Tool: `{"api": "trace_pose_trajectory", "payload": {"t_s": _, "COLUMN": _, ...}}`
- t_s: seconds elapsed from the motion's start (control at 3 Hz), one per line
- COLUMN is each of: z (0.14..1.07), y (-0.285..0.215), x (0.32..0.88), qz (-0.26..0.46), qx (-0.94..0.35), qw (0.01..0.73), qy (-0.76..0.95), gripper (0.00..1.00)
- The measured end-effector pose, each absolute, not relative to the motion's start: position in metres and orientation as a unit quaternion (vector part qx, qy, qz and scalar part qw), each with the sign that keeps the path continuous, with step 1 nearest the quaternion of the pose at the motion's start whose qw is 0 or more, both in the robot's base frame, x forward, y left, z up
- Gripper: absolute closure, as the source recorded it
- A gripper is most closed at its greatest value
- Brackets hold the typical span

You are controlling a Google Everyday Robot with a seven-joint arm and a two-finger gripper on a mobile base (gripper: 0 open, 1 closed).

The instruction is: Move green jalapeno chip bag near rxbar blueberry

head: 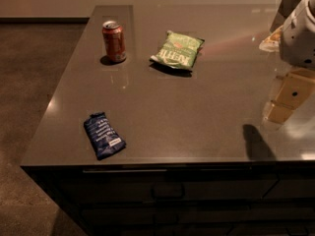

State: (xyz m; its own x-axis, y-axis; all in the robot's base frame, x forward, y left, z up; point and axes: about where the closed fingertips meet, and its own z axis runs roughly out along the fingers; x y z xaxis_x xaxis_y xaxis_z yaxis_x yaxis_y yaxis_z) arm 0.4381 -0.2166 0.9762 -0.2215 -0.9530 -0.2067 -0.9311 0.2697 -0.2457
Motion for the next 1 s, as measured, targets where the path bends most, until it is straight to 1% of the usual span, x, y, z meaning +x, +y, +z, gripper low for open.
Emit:
{"api": "trace_pose_trajectory", "payload": {"t_s": 0.33, "z": 0.976, "y": -0.217, "x": 0.438, "qz": -0.034, "qx": -0.603, "qw": 0.159, "qy": 0.781, "gripper": 0.00}}
{"api": "trace_pose_trajectory", "payload": {"t_s": 0.67, "z": 0.978, "y": -0.214, "x": 0.451, "qz": -0.025, "qx": -0.600, "qw": 0.157, "qy": 0.784, "gripper": 0.00}}
{"api": "trace_pose_trajectory", "payload": {"t_s": 1.0, "z": 0.979, "y": -0.211, "x": 0.483, "qz": -0.014, "qx": -0.590, "qw": 0.156, "qy": 0.792, "gripper": 0.00}}
